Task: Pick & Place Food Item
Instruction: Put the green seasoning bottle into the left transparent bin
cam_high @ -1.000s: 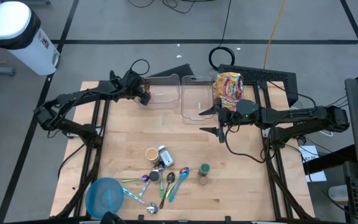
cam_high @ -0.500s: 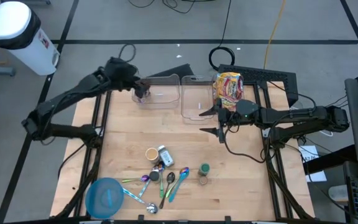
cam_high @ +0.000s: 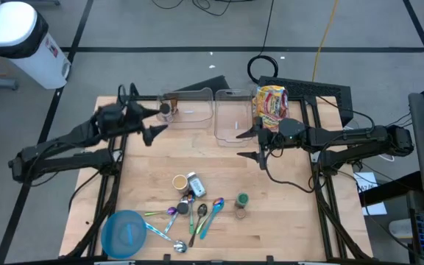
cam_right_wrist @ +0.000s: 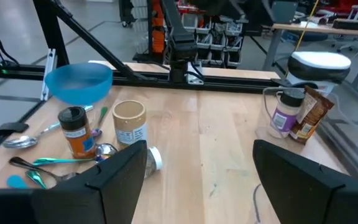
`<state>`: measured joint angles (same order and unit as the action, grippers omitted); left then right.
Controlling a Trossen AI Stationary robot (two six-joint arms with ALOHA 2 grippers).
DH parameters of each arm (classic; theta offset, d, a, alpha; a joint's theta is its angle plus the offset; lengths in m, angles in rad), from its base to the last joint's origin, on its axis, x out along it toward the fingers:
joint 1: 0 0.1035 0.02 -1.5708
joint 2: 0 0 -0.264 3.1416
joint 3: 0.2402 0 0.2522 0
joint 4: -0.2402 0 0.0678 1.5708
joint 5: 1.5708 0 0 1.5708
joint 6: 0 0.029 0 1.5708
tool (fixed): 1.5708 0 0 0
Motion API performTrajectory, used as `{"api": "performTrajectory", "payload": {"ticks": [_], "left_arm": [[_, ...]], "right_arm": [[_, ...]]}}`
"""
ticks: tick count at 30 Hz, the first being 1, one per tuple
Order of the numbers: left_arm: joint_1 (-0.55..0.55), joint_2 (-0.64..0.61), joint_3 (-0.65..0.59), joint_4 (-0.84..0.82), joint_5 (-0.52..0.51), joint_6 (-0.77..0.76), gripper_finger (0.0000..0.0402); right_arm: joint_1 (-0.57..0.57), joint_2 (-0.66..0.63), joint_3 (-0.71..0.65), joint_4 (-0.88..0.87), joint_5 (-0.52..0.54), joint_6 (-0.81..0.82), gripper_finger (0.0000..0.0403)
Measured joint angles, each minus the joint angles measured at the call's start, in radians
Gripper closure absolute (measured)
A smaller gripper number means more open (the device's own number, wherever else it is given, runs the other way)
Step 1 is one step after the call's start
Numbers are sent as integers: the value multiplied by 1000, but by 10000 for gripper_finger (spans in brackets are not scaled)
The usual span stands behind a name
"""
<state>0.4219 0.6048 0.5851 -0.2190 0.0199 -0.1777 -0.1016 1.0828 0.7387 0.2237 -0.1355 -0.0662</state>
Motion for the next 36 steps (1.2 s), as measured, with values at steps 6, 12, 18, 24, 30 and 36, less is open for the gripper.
{"api": "performTrajectory", "payload": {"ticks": [6,12,18,24,30,36], "left_arm": [[-66,-74,-197,211,25,-44,22],[-94,-68,-265,281,28,-73,26],[-110,-68,-266,283,24,-61,19],[-110,-68,-266,293,23,-64,25],[-110,-68,-266,292,23,-63,18],[-110,-68,-266,292,23,-62,21]], "right_arm": [[56,30,0,33,0,-3,119],[145,80,1,-9,0,-8,119],[241,59,0,-284,2,37,119],[305,43,-18,-529,3,196,120],[348,43,-133,-494,3,295,120],[373,43,-232,-325,4,396,124]]}}
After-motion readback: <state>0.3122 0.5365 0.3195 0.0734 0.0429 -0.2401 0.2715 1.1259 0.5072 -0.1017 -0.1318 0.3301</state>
